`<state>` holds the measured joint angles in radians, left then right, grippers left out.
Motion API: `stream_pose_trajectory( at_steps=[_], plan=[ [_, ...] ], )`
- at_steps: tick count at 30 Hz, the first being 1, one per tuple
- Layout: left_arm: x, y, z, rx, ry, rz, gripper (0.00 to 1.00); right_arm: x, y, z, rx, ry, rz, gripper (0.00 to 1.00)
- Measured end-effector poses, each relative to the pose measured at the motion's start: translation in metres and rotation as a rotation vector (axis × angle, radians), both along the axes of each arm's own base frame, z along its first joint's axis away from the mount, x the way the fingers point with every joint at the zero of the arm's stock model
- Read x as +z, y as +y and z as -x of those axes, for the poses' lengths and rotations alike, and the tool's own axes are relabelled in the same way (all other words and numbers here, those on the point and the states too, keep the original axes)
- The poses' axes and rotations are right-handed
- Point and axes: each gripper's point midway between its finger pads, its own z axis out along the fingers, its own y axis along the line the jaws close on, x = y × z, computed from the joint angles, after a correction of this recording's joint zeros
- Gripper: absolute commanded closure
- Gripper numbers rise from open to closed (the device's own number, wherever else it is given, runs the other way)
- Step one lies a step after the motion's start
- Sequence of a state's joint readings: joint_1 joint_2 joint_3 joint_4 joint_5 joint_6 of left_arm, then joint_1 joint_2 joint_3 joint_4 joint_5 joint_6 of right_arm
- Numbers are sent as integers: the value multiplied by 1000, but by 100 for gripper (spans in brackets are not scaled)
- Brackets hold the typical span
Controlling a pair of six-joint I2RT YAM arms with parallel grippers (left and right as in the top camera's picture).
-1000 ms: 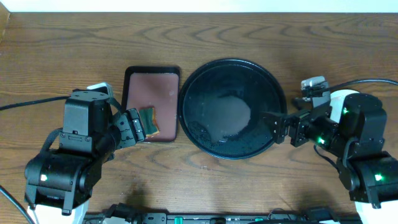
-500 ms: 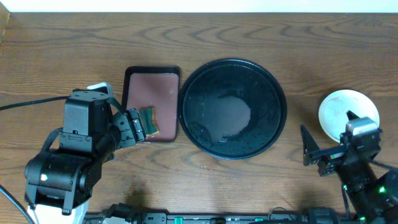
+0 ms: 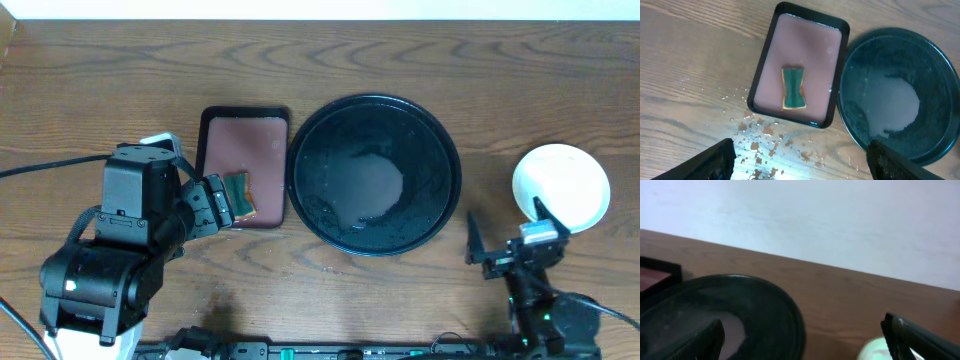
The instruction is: Clean dirty plates on tray and stack at the side
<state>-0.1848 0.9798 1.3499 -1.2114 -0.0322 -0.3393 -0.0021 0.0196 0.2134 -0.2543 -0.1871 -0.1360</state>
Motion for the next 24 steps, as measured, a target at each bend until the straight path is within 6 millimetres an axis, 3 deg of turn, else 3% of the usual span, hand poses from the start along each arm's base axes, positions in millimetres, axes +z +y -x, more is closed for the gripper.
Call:
stream_pose_trajectory(
  at_steps=[4, 10, 24],
  plan=[
    [0, 0, 0, 0, 0, 0, 15, -25, 5, -9, 23, 0, 0, 1],
    [0, 0, 0, 0, 0, 0, 15, -47, 5, -16, 22, -8, 0, 1],
    [0, 0, 0, 0, 0, 0, 15, -49, 5, -16, 22, -3, 0, 1]
  ],
)
